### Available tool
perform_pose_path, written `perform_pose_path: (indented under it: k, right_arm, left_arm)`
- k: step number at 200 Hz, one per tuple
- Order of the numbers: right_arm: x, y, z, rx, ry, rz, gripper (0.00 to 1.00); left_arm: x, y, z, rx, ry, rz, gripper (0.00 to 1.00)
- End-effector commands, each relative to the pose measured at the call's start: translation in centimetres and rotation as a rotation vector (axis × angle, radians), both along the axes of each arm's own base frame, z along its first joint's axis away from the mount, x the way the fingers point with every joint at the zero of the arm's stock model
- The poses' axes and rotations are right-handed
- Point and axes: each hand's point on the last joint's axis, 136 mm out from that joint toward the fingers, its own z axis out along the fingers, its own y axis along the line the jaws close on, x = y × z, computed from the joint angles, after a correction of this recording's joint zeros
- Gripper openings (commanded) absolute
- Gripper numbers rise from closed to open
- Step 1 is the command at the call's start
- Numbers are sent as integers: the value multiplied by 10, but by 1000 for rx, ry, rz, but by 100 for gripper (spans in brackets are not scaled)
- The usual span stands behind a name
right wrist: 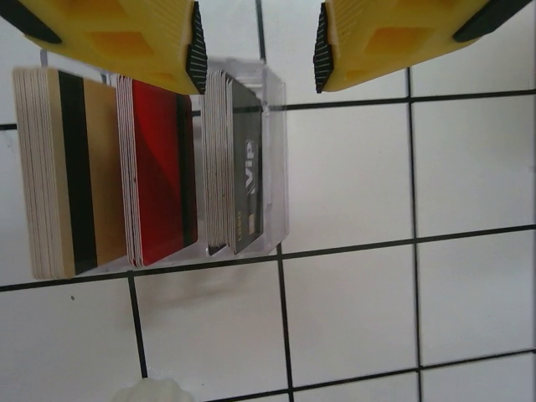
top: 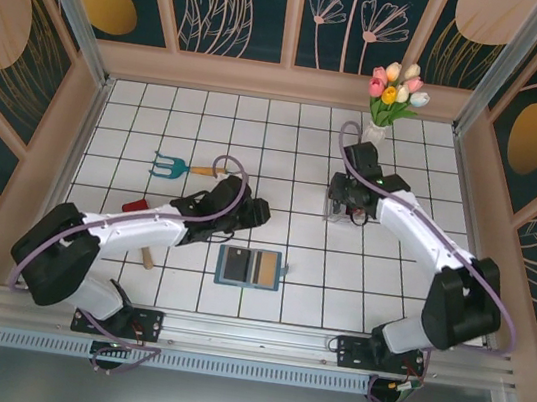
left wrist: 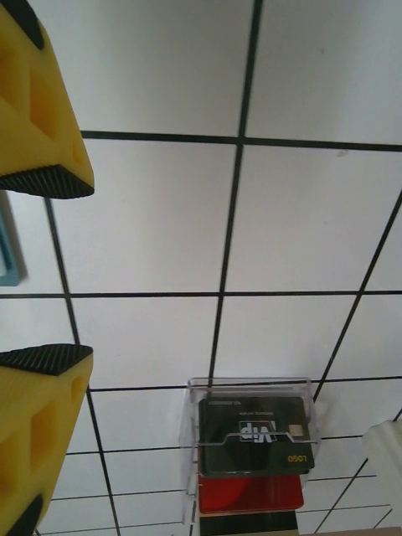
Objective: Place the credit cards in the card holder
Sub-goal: Pick up the credit card from the storage box.
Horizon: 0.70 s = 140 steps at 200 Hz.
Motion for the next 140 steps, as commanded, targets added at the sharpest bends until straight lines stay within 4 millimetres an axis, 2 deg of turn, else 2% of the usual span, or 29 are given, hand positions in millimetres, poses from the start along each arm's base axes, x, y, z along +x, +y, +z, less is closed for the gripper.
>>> perform_pose_path:
  k: [1,34,68,113,140]
  right_arm:
    - [11,-22,-7,-161,25,-48,41]
    - [26,-18,-26,-178,62,-31,40]
    - [35,-17,-45,-212,94,-29,40]
    - [40,-16,-69,-249,136,-14,41]
    - [39,-24,-75,-312,149,-33,41]
  left_arm:
    - [14,-22,14,-45,-21,-59,58]
    - [24,-35,11,-31,-11,-75,61]
    - [25,-40,2,-39,14,-83,62]
    - [24,-42,-1,-40,22,-91,63]
    - [24,-43,-1,-42,24,-93,63]
